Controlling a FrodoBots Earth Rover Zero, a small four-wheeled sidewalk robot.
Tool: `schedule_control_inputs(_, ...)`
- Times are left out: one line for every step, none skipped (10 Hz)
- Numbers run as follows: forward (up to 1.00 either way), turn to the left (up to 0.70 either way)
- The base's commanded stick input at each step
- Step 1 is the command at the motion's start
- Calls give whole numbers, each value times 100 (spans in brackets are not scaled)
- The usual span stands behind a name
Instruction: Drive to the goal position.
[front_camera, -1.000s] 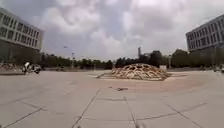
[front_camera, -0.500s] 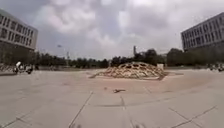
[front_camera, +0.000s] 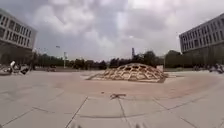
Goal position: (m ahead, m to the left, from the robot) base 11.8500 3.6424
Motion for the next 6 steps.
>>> schedule_control_inputs(70, 14)
schedule_control_inputs(70, 14)
schedule_control_inputs(70, 14)
schedule_control_inputs(70, 14)
schedule_control_inputs(70, 14)
schedule_control_inputs(70, 14)
